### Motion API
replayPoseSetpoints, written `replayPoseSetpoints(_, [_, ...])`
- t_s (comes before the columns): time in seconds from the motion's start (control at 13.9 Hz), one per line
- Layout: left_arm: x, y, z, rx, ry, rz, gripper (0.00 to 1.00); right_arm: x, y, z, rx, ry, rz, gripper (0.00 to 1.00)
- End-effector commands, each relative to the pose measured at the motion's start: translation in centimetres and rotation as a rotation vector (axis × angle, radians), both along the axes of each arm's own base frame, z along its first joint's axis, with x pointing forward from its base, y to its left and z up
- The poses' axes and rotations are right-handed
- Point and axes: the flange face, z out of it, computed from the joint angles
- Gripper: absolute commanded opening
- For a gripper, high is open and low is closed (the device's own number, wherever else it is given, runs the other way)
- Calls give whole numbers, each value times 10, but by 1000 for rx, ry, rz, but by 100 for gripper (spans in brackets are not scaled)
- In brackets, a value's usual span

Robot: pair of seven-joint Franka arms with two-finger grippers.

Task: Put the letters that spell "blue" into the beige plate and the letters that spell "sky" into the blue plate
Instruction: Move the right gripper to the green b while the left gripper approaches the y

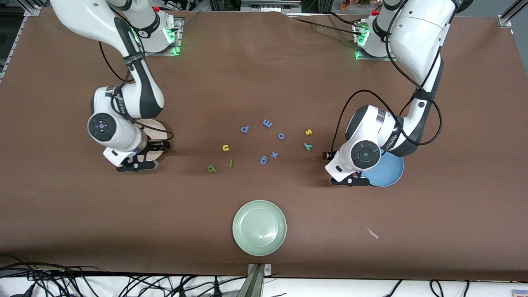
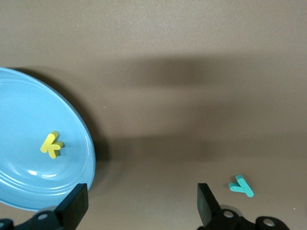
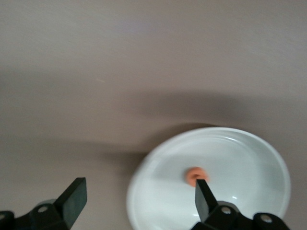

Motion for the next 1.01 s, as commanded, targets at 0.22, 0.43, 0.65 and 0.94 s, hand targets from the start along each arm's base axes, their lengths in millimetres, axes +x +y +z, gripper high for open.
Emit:
replayPoseSetpoints(0.22, [2,0,1,18,-16,-4,100,25,84,-10,92,-21,-93,100])
replayPoseSetpoints(0.43, [1,0,0,19,-13,-4,100,33,112,-33,121,-12,-74,100])
replayPoseSetpoints(0.65, [1,0,0,17,-13,-3,100,30,145,-53,121,-28,1,100])
replayPoseSetpoints(0.94, [1,0,-3,20,-9,-4,100,27,156,-61,111,-63,225,100])
